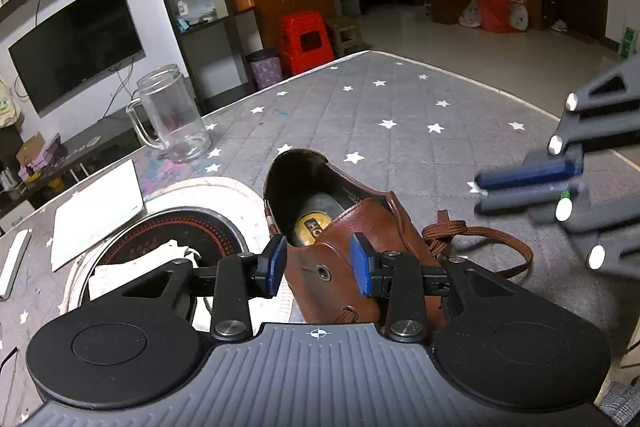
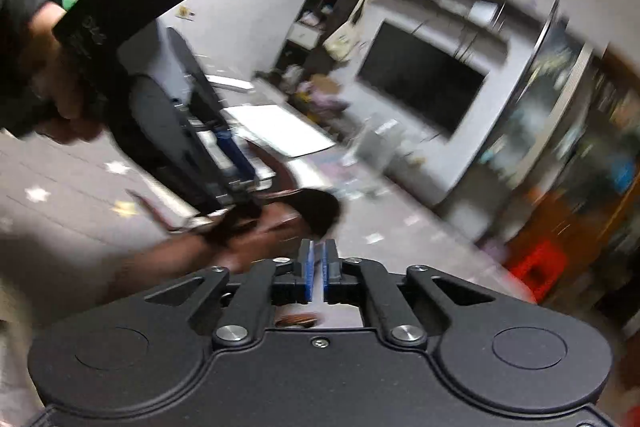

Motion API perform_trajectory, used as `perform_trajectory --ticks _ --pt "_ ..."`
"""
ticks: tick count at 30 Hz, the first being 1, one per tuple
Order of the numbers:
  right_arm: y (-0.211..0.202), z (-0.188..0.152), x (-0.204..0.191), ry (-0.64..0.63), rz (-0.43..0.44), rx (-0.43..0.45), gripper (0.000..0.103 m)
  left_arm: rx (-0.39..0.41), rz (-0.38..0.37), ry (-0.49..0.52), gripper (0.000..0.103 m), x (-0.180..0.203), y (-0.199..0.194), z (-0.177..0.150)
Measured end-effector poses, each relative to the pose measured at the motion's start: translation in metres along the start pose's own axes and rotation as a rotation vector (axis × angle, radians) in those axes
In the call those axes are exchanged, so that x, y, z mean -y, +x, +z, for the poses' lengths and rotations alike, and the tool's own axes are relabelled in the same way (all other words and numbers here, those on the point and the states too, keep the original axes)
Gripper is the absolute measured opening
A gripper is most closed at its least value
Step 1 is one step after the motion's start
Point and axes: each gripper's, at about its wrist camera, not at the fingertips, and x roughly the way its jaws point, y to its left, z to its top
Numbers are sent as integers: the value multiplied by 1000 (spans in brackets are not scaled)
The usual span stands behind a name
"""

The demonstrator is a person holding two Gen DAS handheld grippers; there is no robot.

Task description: Lace up shoes with both hands

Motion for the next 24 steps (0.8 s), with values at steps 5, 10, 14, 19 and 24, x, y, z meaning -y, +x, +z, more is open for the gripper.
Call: perform_trajectory --ticks 5,10,14,19,24 --pt "11 -8 3 93 62 -22 29 -2 -4 2 39 -1 1 0" --pt "25 -21 23 260 172 -25 29 -4 -7 1 42 -1 3 1" --pt "34 -31 42 414 271 -17 19 -5 -9 5 43 -2 3 1" --pt "27 -34 43 450 277 17 6 -4 -1 0 47 6 2 1" --pt "12 -16 -12 41 -31 62 4 -4 23 2 47 6 -1 0"
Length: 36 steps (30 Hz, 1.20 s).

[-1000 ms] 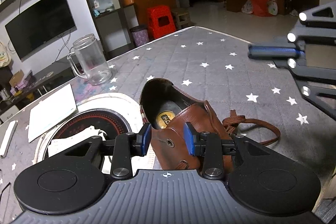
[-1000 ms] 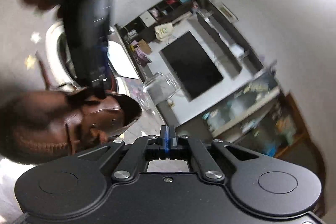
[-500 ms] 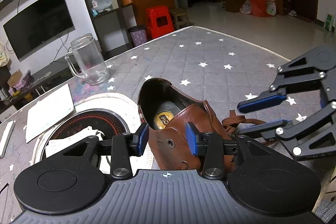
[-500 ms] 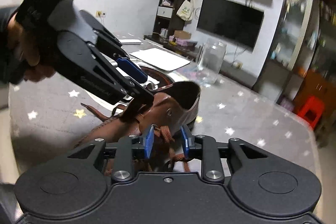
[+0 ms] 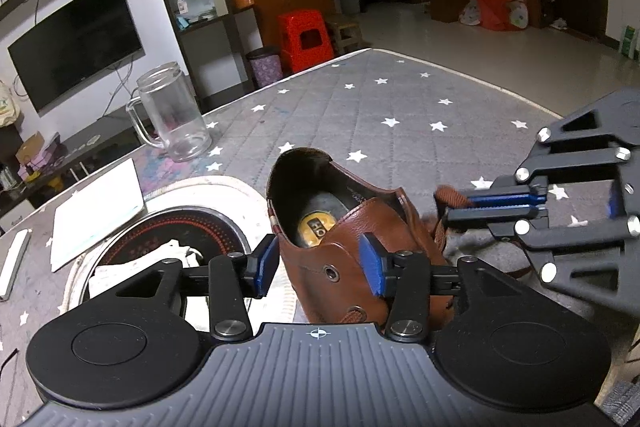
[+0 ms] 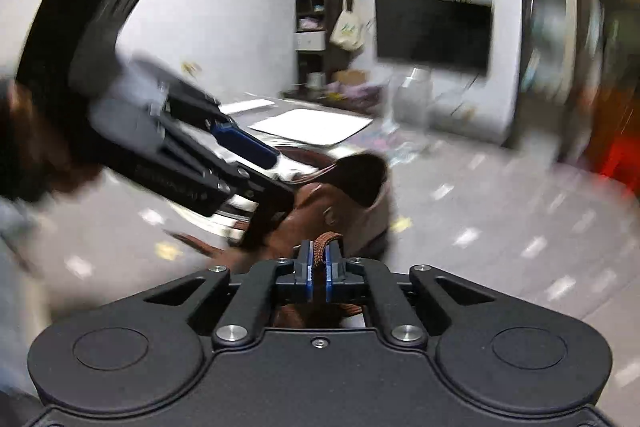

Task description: Lace up shoes with both hands

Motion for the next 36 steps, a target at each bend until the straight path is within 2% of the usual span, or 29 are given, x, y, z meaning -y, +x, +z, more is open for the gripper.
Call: perform_trajectory --ticks 4,11,15,23,31,36 --pt "-2 4 -34 -276 -156 32 4 1 10 -13 47 -4 -4 -2" --pt "-6 12 -42 -528 -383 83 3 3 12 -8 47 -4 -4 -3" --pt "-22 30 -33 -637 -480 127 3 1 10 -10 47 -3 -4 -4" --pt "-45 69 -15 -773 -610 212 3 -8 4 4 47 2 -3 -9" --pt "-69 109 11 -784 -699 286 3 14 8 17 47 3 -14 -10" --pt "-77 123 27 -649 -601 255 3 43 23 11 48 0 -24 -10"
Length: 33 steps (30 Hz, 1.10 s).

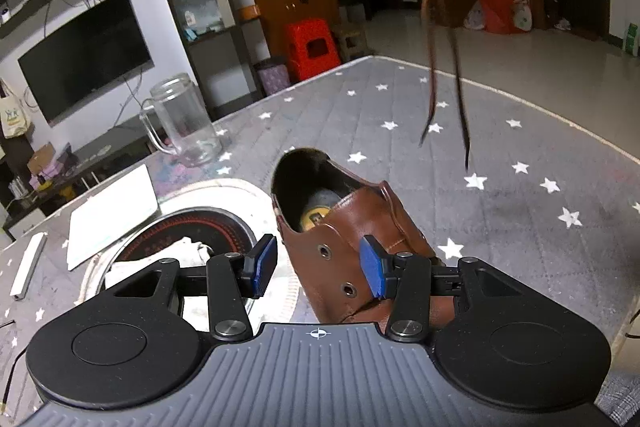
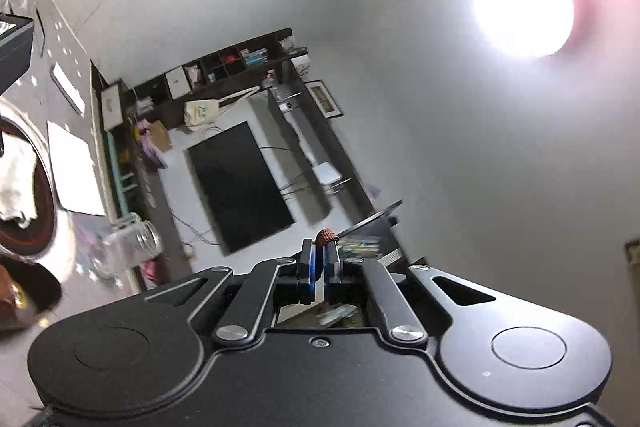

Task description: Lace up shoes with both hands

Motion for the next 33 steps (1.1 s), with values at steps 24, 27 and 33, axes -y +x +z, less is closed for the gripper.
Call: perform_trajectory --ticks 24,27,33 --pt "11 -121 -53 788 527 -584 75 -26 317 -272 63 -76 -12 -69" --pt "6 -159 -63 875 478 -683 82 -27 388 -321 67 -96 -12 -81" --pt "10 -207 -70 925 404 -779 87 -24 490 -406 69 -132 -11 -104"
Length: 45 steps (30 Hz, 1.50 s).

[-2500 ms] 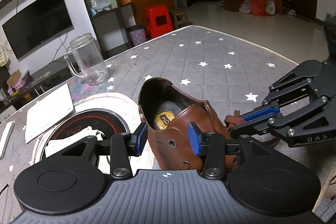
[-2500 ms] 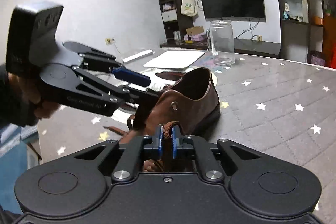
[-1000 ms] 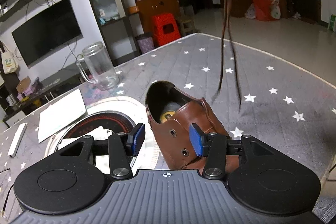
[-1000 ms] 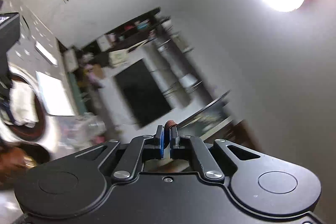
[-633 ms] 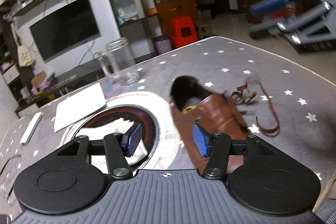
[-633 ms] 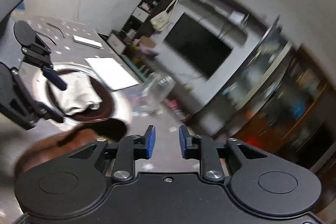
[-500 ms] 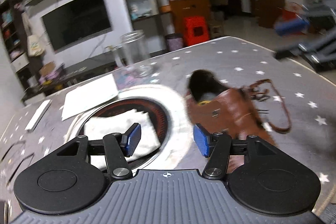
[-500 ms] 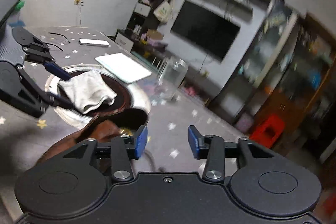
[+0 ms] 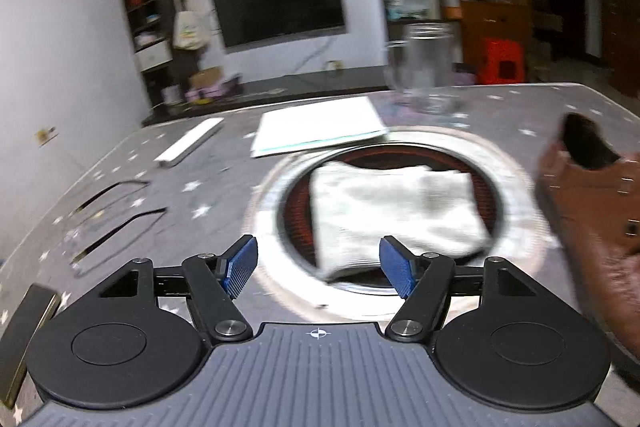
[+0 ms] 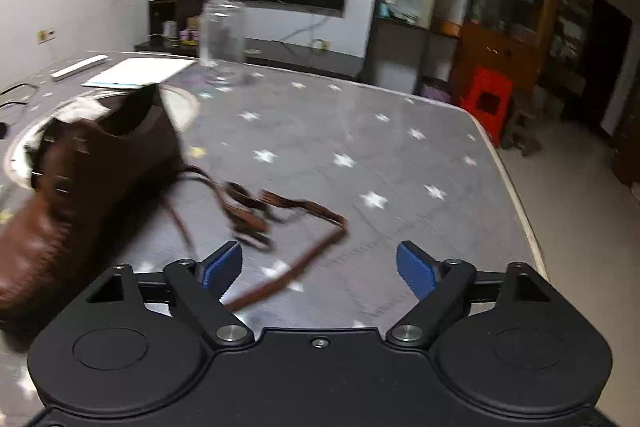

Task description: Lace up shoes with both hands

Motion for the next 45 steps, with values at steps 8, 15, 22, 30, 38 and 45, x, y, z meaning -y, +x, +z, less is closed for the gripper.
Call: perform_trajectory --ticks 8,15,22,30,38,45 --pt "26 -11 34 150 -8 -20 87 -23 45 -31 70 -31 26 -3" --pt "48 -10 34 145 12 -34 92 -31 42 -73 71 -49 42 -5" --pt "56 -9 32 138 26 -21 103 -54 22 -61 71 -55 57 -8" --pt "58 -8 32 133 27 -23 103 -107 0 -90 76 -62 71 -8" --pt "60 -7 32 134 27 -24 103 -131 -19 -100 91 -63 76 -10" --pt "62 -7 32 132 26 -23 103 -149 -32 -112 102 -68 76 -10"
